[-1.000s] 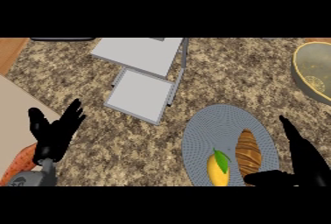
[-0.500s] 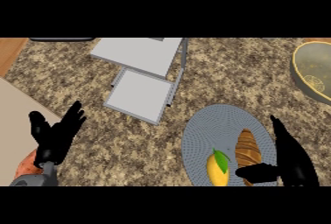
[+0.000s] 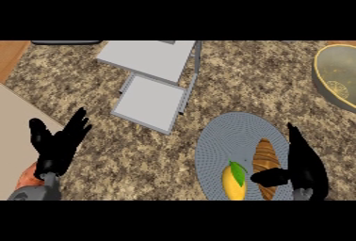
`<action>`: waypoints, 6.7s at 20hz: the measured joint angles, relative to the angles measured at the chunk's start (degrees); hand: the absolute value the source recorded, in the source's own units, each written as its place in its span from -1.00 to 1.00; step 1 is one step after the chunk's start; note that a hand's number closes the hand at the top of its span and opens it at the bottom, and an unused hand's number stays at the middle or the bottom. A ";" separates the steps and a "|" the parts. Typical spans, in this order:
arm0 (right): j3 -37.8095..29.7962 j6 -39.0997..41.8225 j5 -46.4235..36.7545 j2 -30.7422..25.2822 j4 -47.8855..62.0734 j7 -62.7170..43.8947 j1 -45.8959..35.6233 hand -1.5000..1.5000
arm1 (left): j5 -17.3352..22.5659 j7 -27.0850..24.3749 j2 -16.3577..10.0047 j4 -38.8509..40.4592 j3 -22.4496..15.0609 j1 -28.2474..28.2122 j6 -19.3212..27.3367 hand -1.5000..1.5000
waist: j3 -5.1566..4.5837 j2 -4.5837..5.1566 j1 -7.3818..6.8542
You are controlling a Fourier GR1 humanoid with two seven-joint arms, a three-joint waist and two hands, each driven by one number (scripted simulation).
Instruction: Pick the croissant from the placemat and place it in the tiered shelf
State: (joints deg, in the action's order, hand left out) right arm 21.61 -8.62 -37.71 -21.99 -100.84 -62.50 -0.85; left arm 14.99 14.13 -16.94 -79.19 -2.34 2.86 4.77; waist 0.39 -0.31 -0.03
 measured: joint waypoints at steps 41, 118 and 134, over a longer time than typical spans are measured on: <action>21.82 -4.98 -10.32 21.12 17.47 -3.04 -42.66 1.00 | -4.58 3.24 3.98 2.05 -1.67 4.95 -2.48 0.00 | -0.55 -0.20 -6.85; -16.40 -22.92 -8.60 21.31 71.61 4.27 -98.98 -1.00 | -5.34 2.16 4.53 -0.78 3.16 0.75 -2.54 0.00 | -0.16 0.39 -1.25; -23.00 -37.38 -19.83 15.65 65.76 -0.03 -97.07 -1.00 | -4.72 1.31 4.10 -1.13 5.23 -1.94 -2.62 0.00 | -0.09 -0.81 1.57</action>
State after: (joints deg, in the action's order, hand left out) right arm -1.39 -46.00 -57.53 -6.34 -35.08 -62.53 -97.92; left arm 10.27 15.44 -12.84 -80.32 2.90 0.92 2.15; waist 0.30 -1.12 1.54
